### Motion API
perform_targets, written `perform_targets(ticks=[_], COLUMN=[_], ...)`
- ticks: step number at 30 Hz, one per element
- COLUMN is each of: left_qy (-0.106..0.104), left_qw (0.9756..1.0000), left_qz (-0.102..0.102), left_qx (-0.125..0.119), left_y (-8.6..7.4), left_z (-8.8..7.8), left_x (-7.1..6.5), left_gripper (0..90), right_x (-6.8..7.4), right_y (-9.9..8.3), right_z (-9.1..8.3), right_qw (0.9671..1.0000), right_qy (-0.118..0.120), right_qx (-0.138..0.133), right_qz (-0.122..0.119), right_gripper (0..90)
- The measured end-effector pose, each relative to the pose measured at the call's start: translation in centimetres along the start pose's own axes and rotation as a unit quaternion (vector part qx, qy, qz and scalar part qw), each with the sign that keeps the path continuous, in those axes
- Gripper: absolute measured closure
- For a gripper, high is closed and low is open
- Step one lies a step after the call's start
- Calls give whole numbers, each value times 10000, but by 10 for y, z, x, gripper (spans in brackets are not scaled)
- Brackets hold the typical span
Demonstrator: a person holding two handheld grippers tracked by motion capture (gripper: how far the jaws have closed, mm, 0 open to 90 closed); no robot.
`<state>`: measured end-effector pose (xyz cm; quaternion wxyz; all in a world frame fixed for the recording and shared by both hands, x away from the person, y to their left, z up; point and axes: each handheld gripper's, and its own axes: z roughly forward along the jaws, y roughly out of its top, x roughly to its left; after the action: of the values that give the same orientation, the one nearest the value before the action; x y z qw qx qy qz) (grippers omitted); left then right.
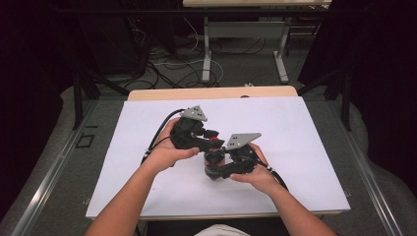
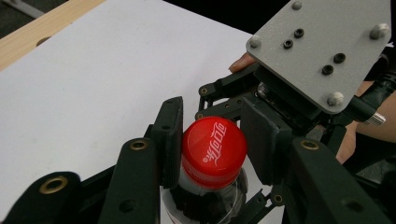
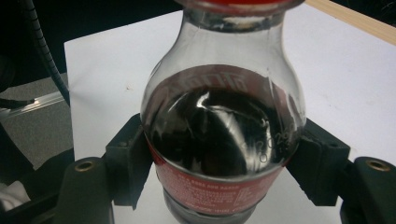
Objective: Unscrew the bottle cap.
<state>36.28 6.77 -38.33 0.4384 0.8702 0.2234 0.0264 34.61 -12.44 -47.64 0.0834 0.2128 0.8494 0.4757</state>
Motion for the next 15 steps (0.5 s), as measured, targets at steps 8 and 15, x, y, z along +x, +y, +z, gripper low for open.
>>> perform_targets(ticks=[8, 15], left_qy=[609, 1251], left_qw=[9954, 9791], left_qz=[-737, -1596], left_qx=[48, 116], left_y=[5, 13], left_z=[4, 8], left_x=[-12, -19], left_gripper=[615, 615], right_x=[-1, -2], right_y=[-1, -1], right_z=[1, -1], right_qw=[9998, 9994], right_qy=[-143, -283], right_qx=[-43, -57], right_qz=[88, 205], right_gripper=[298, 298])
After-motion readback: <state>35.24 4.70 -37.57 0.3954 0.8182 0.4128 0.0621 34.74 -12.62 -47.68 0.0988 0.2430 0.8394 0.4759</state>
